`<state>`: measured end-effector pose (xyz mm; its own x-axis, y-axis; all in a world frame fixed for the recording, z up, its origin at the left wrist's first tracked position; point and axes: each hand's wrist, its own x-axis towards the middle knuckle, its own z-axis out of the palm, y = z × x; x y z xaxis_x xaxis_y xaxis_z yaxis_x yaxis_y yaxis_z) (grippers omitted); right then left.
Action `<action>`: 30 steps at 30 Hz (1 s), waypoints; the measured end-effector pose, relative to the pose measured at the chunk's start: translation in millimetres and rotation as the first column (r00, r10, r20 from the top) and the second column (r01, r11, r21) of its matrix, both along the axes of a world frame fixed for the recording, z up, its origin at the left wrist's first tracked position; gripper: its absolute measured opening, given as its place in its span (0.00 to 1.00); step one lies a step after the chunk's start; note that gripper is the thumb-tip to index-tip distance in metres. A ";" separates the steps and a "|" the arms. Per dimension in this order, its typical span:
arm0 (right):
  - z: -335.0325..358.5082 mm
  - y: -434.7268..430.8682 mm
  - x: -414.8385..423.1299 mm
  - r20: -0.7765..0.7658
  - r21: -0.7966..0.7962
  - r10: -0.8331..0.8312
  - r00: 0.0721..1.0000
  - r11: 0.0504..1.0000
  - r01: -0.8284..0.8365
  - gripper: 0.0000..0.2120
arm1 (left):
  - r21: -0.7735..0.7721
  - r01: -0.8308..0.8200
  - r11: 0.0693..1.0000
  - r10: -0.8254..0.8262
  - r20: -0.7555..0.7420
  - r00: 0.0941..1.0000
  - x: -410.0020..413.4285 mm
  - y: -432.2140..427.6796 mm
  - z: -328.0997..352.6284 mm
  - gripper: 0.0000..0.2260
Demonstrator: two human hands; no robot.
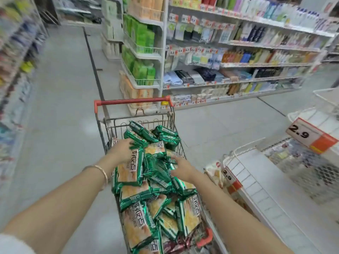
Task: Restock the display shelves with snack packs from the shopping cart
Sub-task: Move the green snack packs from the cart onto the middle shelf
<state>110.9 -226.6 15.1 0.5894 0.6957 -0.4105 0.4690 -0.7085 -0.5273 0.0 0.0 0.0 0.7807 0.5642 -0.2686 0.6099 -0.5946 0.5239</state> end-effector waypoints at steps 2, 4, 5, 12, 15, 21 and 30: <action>-1.1 14.0 3.8 -0.009 -0.043 0.097 0.995 0.994 -0.097 0.33 | -0.011 0.033 0.999 -0.034 -0.040 0.999 3.8 4.5 -2.6 0.42; -3.8 23.3 8.0 -0.016 -0.066 0.155 0.988 0.986 -0.155 0.32 | -0.043 0.089 0.995 -0.093 -0.095 0.991 12.2 5.1 -4.7 0.51; -8.1 25.7 12.8 -0.009 -0.064 0.160 0.987 0.985 -0.160 0.31 | -0.073 0.117 0.990 -0.127 -0.158 0.979 18.9 6.1 -4.5 0.53; -11.4 2.0 62.6 -0.001 -0.061 0.125 0.992 0.990 -0.125 0.27 | 0.117 0.321 0.940 -0.228 -0.487 0.843 23.2 29.1 -8.0 0.42; -18.6 8.9 67.6 0.001 -0.064 0.133 0.991 0.989 -0.133 0.27 | -0.053 0.151 0.987 -0.160 -0.383 0.910 2.3 49.4 21.6 0.30; -64.2 47.5 7.9 -0.048 -0.116 0.276 0.960 0.953 -0.279 0.54 | -0.479 -0.361 0.800 0.470 0.127 0.873 -36.7 66.8 23.8 0.14; -32.6 33.4 42.2 -0.711 0.369 -0.261 0.653 0.652 0.662 0.24 | -0.757 -0.431 0.490 0.717 0.069 0.694 -63.5 72.4 5.5 0.33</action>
<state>153.1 -193.2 -17.5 0.6944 0.5924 -0.4086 -0.3571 -0.2093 -0.9103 -63.5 72.4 5.5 0.4531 0.7034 -0.5477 0.3773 0.4053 0.8327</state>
